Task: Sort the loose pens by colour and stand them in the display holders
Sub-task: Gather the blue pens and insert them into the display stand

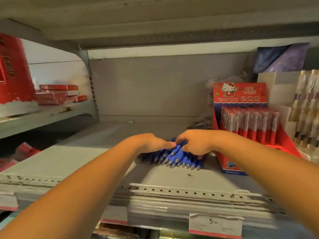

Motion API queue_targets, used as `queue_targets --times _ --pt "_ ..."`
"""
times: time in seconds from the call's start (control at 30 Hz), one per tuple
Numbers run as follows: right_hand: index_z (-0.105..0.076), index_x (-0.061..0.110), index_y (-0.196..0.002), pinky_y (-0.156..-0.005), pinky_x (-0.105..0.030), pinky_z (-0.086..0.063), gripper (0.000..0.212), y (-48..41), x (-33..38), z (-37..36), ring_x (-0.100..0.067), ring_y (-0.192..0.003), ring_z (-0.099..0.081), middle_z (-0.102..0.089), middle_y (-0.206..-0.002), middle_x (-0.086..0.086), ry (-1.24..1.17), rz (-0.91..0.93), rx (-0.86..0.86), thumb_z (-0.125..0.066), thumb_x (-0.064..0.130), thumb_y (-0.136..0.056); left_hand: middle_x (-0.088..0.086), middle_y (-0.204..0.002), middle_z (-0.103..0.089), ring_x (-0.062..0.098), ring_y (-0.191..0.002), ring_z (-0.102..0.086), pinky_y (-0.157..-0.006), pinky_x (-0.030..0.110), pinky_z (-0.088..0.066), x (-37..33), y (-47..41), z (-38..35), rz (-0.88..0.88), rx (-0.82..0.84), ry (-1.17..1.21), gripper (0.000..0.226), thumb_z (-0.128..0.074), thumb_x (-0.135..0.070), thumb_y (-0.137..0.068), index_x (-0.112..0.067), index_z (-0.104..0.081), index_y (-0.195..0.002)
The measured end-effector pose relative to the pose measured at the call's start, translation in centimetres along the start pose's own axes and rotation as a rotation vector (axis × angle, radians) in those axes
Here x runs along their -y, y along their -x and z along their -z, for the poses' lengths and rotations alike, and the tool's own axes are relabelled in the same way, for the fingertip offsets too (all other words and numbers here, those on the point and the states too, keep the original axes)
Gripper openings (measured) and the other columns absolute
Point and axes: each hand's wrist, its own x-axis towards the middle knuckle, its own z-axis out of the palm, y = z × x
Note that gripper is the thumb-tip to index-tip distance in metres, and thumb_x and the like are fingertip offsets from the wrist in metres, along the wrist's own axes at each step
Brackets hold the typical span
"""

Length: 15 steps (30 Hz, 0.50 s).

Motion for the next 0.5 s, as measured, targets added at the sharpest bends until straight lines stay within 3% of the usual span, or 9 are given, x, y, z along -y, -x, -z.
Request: queue_targets --times 0.1,0.17,0.27,0.33,0.4,0.5 --pt "-0.048 0.023 -0.137 -0.055 -0.027 -0.055 0.042 -1.4 -0.3 0.9 -0.018 -0.063 -0.064 -0.057 -0.114 -0.012 0.024 -0.041 0.08 -0.034 0.005 -0.102 0.012 -0.106 -0.065 0.03 -0.092 -0.063 -0.081 0.036 -0.05 -2.0 -1.3 0.3 0.068 0.193 -0.038 0.062 -0.054 -0.081 -0.076 -0.018 -0.053 -0.08" --pt "-0.045 0.025 -0.134 -0.053 -0.026 -0.054 0.04 -2.2 -0.4 1.3 -0.018 -0.061 -0.063 -0.056 -0.116 -0.017 -0.005 -0.078 0.121 -0.03 0.005 -0.103 0.007 -0.094 -0.06 0.025 -0.081 -0.061 -0.071 0.03 -0.048 -2.9 -2.3 0.6 0.068 0.25 -0.06 0.059 -0.058 -0.078 -0.076 -0.02 -0.055 -0.086" --pt "-0.045 0.02 -0.119 -0.051 -0.03 -0.055 0.025 -3.3 -0.2 1.3 -0.025 -0.064 -0.06 -0.054 -0.106 -0.021 -0.055 -0.105 0.146 -0.031 0.01 -0.101 0.005 -0.111 -0.052 0.021 -0.085 -0.057 -0.076 0.033 -0.052 -2.9 -3.5 1.2 0.098 0.271 -0.067 0.081 -0.069 -0.08 -0.063 -0.024 -0.05 -0.118" --pt "-0.045 0.015 -0.117 -0.05 -0.032 -0.055 0.022 -3.8 0.0 1.1 -0.026 -0.062 -0.06 -0.054 -0.102 -0.021 -0.049 -0.102 0.129 -0.032 0.013 -0.099 0.005 -0.121 -0.05 0.022 -0.092 -0.058 -0.075 0.034 -0.053 -2.7 -4.3 1.4 0.115 0.291 -0.064 0.095 -0.073 -0.08 -0.053 -0.026 -0.046 -0.126" --pt "-0.047 0.013 -0.118 -0.052 -0.033 -0.056 0.025 -4.0 0.1 0.8 -0.027 -0.06 -0.061 -0.057 -0.1 -0.022 -0.046 -0.108 0.105 -0.032 0.013 -0.097 0.006 -0.117 -0.053 0.022 -0.088 -0.06 -0.066 0.031 -0.053 -2.7 -4.7 1.4 0.115 0.312 -0.074 0.098 -0.075 -0.078 -0.047 -0.025 -0.049 -0.126" --pt "-0.048 0.018 -0.113 -0.056 -0.035 -0.058 0.022 -3.9 0.3 0.3 -0.03 -0.061 -0.063 -0.063 -0.099 -0.022 -0.054 -0.105 0.056 -0.036 0.012 -0.095 0.007 -0.097 -0.057 0.023 -0.073 -0.058 -0.061 0.032 -0.055 -2.9 -5.2 1.3 0.113 0.327 -0.098 0.078 -0.074 -0.07 -0.047 -0.02 -0.057 -0.105"
